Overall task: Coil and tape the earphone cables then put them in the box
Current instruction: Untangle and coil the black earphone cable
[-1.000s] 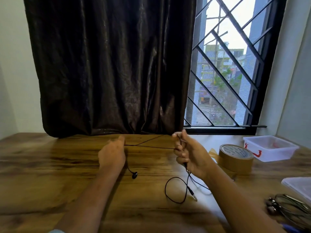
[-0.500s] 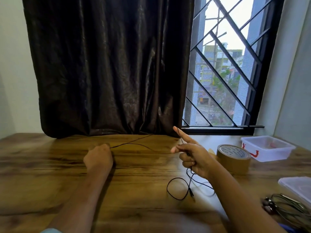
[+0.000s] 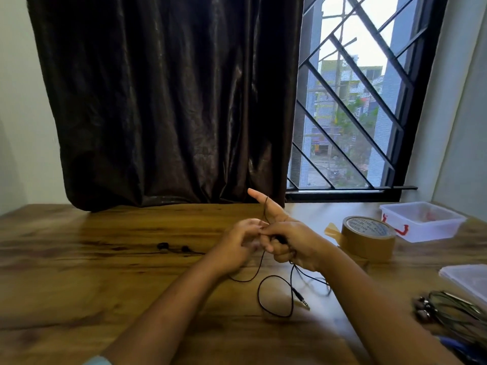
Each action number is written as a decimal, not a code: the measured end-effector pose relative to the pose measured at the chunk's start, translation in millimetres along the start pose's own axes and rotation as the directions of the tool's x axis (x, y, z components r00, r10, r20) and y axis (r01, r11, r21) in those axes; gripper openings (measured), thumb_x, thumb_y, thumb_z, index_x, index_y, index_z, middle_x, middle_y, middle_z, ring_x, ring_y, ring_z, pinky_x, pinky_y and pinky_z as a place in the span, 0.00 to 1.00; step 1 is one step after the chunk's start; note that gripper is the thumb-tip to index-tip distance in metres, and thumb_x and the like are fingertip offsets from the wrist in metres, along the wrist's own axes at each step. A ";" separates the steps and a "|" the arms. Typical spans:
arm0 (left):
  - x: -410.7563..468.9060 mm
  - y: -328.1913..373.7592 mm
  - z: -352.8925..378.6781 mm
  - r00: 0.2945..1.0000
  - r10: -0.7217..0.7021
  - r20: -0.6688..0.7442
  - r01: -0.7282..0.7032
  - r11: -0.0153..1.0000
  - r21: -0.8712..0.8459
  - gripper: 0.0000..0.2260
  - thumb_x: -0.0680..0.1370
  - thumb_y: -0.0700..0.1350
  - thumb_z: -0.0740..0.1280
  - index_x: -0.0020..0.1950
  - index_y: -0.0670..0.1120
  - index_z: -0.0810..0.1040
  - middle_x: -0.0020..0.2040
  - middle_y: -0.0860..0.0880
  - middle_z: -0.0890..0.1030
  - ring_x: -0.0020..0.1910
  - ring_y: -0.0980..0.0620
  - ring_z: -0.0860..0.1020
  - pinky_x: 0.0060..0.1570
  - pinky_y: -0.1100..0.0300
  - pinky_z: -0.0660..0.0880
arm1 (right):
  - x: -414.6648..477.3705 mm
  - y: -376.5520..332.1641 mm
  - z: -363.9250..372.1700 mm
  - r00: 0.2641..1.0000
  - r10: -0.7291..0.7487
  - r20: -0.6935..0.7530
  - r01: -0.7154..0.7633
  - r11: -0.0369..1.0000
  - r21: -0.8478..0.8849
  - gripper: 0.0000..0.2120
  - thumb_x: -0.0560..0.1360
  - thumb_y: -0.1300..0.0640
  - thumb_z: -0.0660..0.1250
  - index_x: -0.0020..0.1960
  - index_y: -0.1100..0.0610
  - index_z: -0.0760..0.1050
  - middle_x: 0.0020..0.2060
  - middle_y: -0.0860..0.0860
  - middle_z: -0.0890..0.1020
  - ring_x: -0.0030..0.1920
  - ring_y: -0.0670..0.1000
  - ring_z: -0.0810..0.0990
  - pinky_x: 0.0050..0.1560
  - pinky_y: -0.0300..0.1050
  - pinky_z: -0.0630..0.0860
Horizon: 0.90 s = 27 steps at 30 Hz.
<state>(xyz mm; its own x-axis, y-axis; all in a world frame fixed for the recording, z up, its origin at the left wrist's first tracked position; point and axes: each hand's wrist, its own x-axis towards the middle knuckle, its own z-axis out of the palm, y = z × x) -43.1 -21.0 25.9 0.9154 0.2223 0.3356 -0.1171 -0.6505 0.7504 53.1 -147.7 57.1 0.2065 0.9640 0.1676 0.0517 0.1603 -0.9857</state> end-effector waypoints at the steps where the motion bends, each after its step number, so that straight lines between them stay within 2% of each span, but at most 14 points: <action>1: -0.6 -4.6 -3.4 0.998 -0.051 0.023 0.047 0.987 0.151 0.14 0.76 0.37 0.65 0.57 0.53 0.77 0.66 0.55 0.70 0.63 0.57 0.70 0.61 0.57 0.71 | 0.0 -1.3 -0.2 1.000 -0.014 -0.002 0.014 1.000 0.004 0.31 0.80 0.68 0.53 0.69 0.34 0.63 0.25 0.54 0.72 0.18 0.43 0.59 0.18 0.33 0.54; 3: -1.5 -14.5 -10.7 0.996 -0.088 -0.025 0.089 0.865 0.493 0.13 0.75 0.41 0.68 0.56 0.55 0.78 0.70 0.58 0.64 0.68 0.57 0.63 0.62 0.59 0.66 | -0.8 -2.5 -1.9 0.998 -0.044 -0.035 0.044 0.999 -0.006 0.30 0.80 0.68 0.53 0.70 0.36 0.64 0.25 0.54 0.71 0.19 0.44 0.60 0.18 0.33 0.54; 5: -2.7 -23.4 -18.1 0.985 -0.078 -0.154 0.161 0.735 0.659 0.18 0.75 0.46 0.68 0.64 0.58 0.72 0.71 0.58 0.64 0.70 0.54 0.62 0.62 0.58 0.67 | -1.4 -3.2 -3.7 0.987 -0.102 -0.120 0.103 0.995 0.000 0.29 0.80 0.68 0.54 0.69 0.38 0.66 0.24 0.52 0.70 0.20 0.44 0.59 0.19 0.34 0.54; 8: -3.8 -31.3 -36.6 0.889 -0.078 -0.450 0.379 0.677 0.631 0.39 0.74 0.49 0.70 0.76 0.56 0.49 0.71 0.52 0.66 0.67 0.50 0.68 0.55 0.56 0.75 | -0.5 -2.4 -12.4 0.883 -0.229 -0.409 0.235 0.971 -0.036 0.26 0.80 0.67 0.55 0.69 0.42 0.68 0.22 0.50 0.70 0.20 0.44 0.60 0.20 0.35 0.56; 10: -7.7 -32.7 -54.0 0.761 -0.048 -0.647 0.474 0.723 0.503 0.50 0.71 0.48 0.74 0.77 0.52 0.37 0.69 0.46 0.65 0.64 0.46 0.69 0.51 0.53 0.75 | 0.1 0.6 -20.8 0.772 -0.245 -0.586 0.210 0.969 -0.128 0.22 0.79 0.66 0.58 0.66 0.45 0.72 0.22 0.49 0.69 0.21 0.44 0.61 0.21 0.36 0.57; 11: -10.9 -32.3 -62.1 0.707 -0.037 -0.706 0.490 0.746 0.452 0.52 0.70 0.48 0.75 0.77 0.51 0.35 0.69 0.44 0.64 0.64 0.44 0.68 0.52 0.52 0.74 | 0.4 3.2 -24.3 0.739 -0.238 -0.630 0.168 0.971 -0.170 0.19 0.79 0.65 0.58 0.64 0.47 0.75 0.22 0.49 0.69 0.21 0.44 0.61 0.21 0.35 0.57; 13: -14.9 -35.4 -74.9 0.653 -0.046 -0.756 0.517 0.757 0.400 0.53 0.69 0.49 0.76 0.77 0.52 0.37 0.70 0.43 0.61 0.64 0.42 0.67 0.52 0.51 0.73 | -0.1 8.4 -27.9 0.723 -0.222 -0.655 0.107 0.972 -0.211 0.17 0.80 0.64 0.58 0.61 0.49 0.77 0.23 0.48 0.69 0.21 0.43 0.62 0.20 0.34 0.59; 15: -14.9 -38.0 -78.1 0.682 -0.082 -0.727 0.530 0.740 0.413 0.47 0.69 0.49 0.75 0.78 0.54 0.45 0.70 0.44 0.60 0.63 0.43 0.68 0.52 0.51 0.74 | -0.7 11.4 -28.8 0.729 -0.210 -0.652 0.095 0.974 -0.206 0.17 0.80 0.63 0.59 0.61 0.47 0.76 0.23 0.48 0.69 0.21 0.43 0.62 0.20 0.34 0.59; 17: -10.4 -41.6 -76.1 0.717 -0.146 -0.682 0.547 0.725 0.419 0.31 0.73 0.50 0.72 0.73 0.50 0.64 0.67 0.45 0.66 0.61 0.44 0.71 0.51 0.52 0.74 | -1.1 12.1 -30.6 0.751 -0.186 -0.633 0.092 0.980 -0.179 0.15 0.80 0.61 0.59 0.60 0.47 0.77 0.23 0.48 0.69 0.22 0.43 0.61 0.20 0.34 0.58; 19: -7.3 -39.5 -74.6 0.688 -0.255 -0.679 0.618 0.697 0.365 0.16 0.76 0.52 0.68 0.60 0.46 0.77 0.59 0.45 0.75 0.55 0.45 0.75 0.46 0.54 0.73 | -1.8 12.0 -33.0 0.771 -0.171 -0.614 0.064 0.979 -0.193 0.11 0.80 0.59 0.60 0.57 0.51 0.79 0.25 0.49 0.69 0.22 0.43 0.61 0.20 0.34 0.57; 22: -8.6 -37.1 -74.2 0.642 -0.379 -0.667 0.710 0.623 0.329 0.12 0.76 0.53 0.66 0.51 0.46 0.79 0.46 0.47 0.77 0.45 0.47 0.75 0.40 0.56 0.71 | -2.0 14.7 -34.5 0.778 -0.217 -0.589 -0.044 0.917 -0.396 0.10 0.80 0.55 0.62 0.51 0.54 0.82 0.28 0.50 0.72 0.21 0.40 0.66 0.21 0.32 0.61; 24: -8.4 -34.2 -68.7 0.658 -0.367 -0.657 0.713 0.584 0.388 0.11 0.76 0.53 0.66 0.52 0.47 0.78 0.45 0.48 0.77 0.43 0.49 0.74 0.38 0.57 0.71 | 0.1 17.4 -29.3 0.802 -0.237 -0.548 -0.074 0.871 -0.486 0.09 0.79 0.55 0.63 0.48 0.53 0.82 0.28 0.48 0.74 0.23 0.38 0.69 0.24 0.29 0.63; 25: -7.7 -31.4 -63.8 0.692 -0.321 -0.646 0.678 0.596 0.431 0.11 0.76 0.53 0.65 0.54 0.47 0.78 0.48 0.48 0.77 0.45 0.49 0.75 0.39 0.57 0.71 | 1.8 19.1 -24.8 0.824 -0.240 -0.513 -0.065 0.860 -0.507 0.09 0.79 0.55 0.62 0.46 0.52 0.81 0.28 0.48 0.75 0.24 0.38 0.70 0.26 0.29 0.65; 27: -3.3 -23.8 -49.5 0.820 -0.170 -0.546 0.472 0.741 0.477 0.12 0.77 0.52 0.64 0.59 0.50 0.75 0.57 0.52 0.75 0.51 0.53 0.75 0.44 0.60 0.71 | 7.5 23.0 -14.6 0.869 -0.245 -0.429 -0.040 0.830 -0.556 0.10 0.80 0.57 0.61 0.44 0.50 0.81 0.30 0.49 0.78 0.28 0.43 0.72 0.32 0.35 0.68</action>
<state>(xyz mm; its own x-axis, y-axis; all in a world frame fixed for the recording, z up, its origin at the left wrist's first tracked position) -62.4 29.7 35.1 0.5601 0.6899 0.4586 0.5291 -0.7239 0.4428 70.0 -139.9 35.9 0.5862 0.7076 0.3945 0.5778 -0.0238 -0.8158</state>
